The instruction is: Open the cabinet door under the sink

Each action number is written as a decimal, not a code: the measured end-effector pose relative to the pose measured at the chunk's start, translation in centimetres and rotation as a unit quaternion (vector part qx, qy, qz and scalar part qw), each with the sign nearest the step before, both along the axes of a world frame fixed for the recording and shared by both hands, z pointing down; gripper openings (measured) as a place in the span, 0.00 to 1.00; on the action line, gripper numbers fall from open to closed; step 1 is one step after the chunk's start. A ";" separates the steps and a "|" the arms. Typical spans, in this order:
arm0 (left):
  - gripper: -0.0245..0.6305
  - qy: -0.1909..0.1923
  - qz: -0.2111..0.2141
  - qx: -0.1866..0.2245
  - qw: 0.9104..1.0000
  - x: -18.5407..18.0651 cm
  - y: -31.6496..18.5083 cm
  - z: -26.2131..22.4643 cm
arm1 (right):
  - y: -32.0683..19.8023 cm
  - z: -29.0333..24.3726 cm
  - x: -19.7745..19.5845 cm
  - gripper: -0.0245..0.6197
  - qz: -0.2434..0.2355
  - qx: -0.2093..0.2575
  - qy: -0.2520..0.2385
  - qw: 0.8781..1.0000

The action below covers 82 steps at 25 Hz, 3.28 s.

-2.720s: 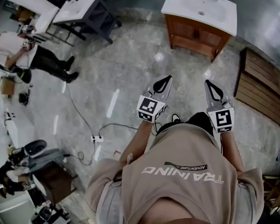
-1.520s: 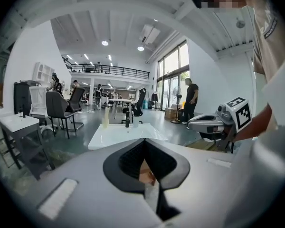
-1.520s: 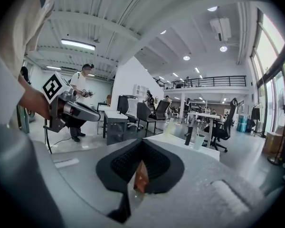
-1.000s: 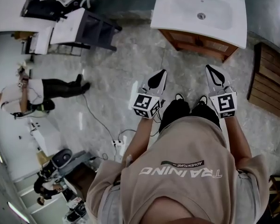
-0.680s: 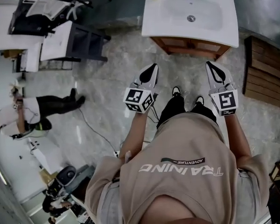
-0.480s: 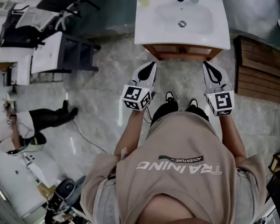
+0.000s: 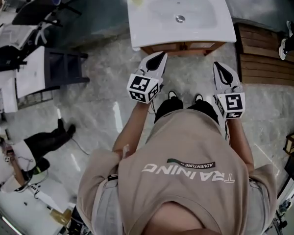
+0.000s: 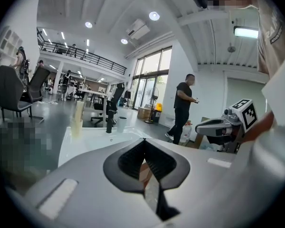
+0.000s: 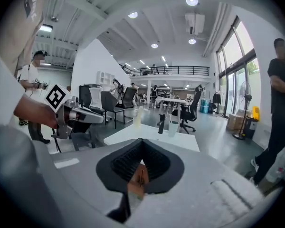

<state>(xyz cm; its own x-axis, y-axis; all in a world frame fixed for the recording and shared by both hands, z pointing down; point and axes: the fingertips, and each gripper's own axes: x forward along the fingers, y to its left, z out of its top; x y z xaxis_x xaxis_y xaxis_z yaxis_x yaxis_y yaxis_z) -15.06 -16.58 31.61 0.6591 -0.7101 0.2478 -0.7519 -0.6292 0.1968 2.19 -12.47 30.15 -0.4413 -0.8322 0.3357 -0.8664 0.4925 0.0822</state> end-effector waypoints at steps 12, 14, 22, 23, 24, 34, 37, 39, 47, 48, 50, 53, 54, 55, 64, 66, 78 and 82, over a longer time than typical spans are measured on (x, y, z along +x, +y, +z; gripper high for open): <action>0.06 -0.026 0.024 -0.062 0.997 2.8 -1.0 6.7 | 0.1 4.5 1.8 0.04 0.016 -0.051 -0.011 0.999; 0.06 -0.036 0.022 -0.070 0.997 3.6 -1.1 8.0 | -0.1 6.2 2.4 0.04 0.012 -0.066 -0.018 0.998; 0.06 -0.061 0.004 -0.105 0.993 6.8 -1.9 15.7 | -2.0 13.3 3.9 0.04 -0.013 -0.114 -0.048 0.992; 0.06 -0.058 0.000 -0.110 0.992 7.1 -2.0 16.7 | -2.1 14.5 4.1 0.04 -0.015 -0.122 -0.050 0.991; 0.06 -0.057 -0.003 -0.116 0.992 7.4 -2.2 17.8 | -2.1 15.8 4.3 0.04 -0.017 -0.130 -0.050 0.990; 0.06 -0.055 -0.049 -0.172 0.982 9.1 -4.3 29.2 | -1.3 25.9 5.2 0.04 -0.072 -0.156 -0.003 0.985; 0.06 -0.044 -0.071 -0.187 0.979 9.2 -4.5 31.7 | -0.9 30.2 5.4 0.04 -0.064 -0.193 -0.020 0.979; 0.06 -0.035 -0.083 -0.199 0.976 9.0 -4.4 33.2 | -1.0 32.8 5.4 0.04 -0.059 -0.207 -0.018 0.976; 0.06 0.046 -0.148 -0.238 0.959 7.4 -5.4 39.8 | -2.9 39.9 4.7 0.04 -0.028 -0.224 -0.013 0.974; 0.06 0.074 -0.159 -0.242 0.954 7.4 -5.8 40.2 | -3.2 40.0 4.6 0.04 -0.027 -0.224 -0.017 0.974; 0.06 0.139 -0.181 -0.251 0.941 7.4 -6.6 40.8 | -3.6 40.2 4.2 0.04 -0.027 -0.224 -0.026 0.974; 0.06 0.244 -0.216 -0.269 0.906 7.3 -7.6 42.1 | -4.2 40.3 3.7 0.04 -0.033 -0.225 -0.033 0.973; 0.06 0.272 -0.228 -0.274 0.894 7.0 -7.8 42.7 | -4.4 40.4 3.5 0.04 -0.036 -0.225 -0.035 0.973; 0.06 0.295 -0.240 -0.277 0.882 6.6 -8.0 43.2 | -4.5 40.4 3.3 0.04 -0.039 -0.226 -0.036 0.973; 0.14 0.536 -0.264 -0.270 0.755 7.0 -10.3 43.2 | -5.4 41.6 4.2 0.04 -0.052 -0.241 -0.032 0.969; 0.21 0.551 -0.265 -0.272 0.743 7.3 -10.6 43.4 | -5.9 41.5 4.3 0.04 -0.050 -0.240 -0.036 0.969; 0.19 0.595 -0.295 -0.246 0.706 7.2 -12.3 44.8 | -5.9 41.7 6.6 0.04 -0.041 -0.249 -0.031 0.967; 0.20 0.625 -0.306 -0.231 0.680 7.3 -12.1 44.9 | -5.2 41.7 6.9 0.04 -0.045 -0.253 -0.032 0.966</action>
<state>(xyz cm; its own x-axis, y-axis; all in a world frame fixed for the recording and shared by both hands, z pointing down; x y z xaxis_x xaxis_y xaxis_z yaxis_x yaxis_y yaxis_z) -7.79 -28.72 76.52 0.1769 -0.9827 0.0551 0.0915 0.0721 0.9932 9.07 -17.72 71.86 -0.5382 -0.5264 0.6582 -0.8131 0.5299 -0.2410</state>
